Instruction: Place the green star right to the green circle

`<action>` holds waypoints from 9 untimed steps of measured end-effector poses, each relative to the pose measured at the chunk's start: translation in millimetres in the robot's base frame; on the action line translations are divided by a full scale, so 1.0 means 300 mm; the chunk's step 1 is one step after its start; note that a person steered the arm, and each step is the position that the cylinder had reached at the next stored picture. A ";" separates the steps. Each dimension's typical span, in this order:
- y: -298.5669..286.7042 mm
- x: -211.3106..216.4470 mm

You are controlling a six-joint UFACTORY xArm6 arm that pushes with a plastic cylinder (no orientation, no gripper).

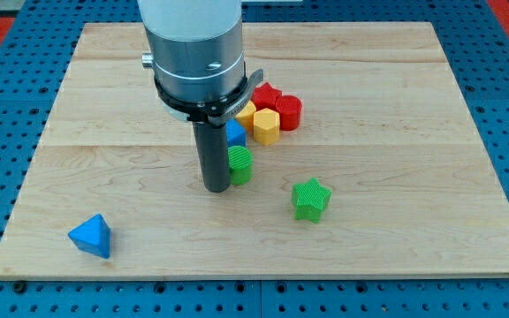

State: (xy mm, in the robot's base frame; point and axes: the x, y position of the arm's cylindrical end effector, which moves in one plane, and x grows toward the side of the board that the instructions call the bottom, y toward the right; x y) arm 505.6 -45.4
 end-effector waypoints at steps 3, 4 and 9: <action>0.438 -0.114; 0.644 -0.090; 0.443 -0.010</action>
State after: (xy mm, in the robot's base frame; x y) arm 502.5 87.6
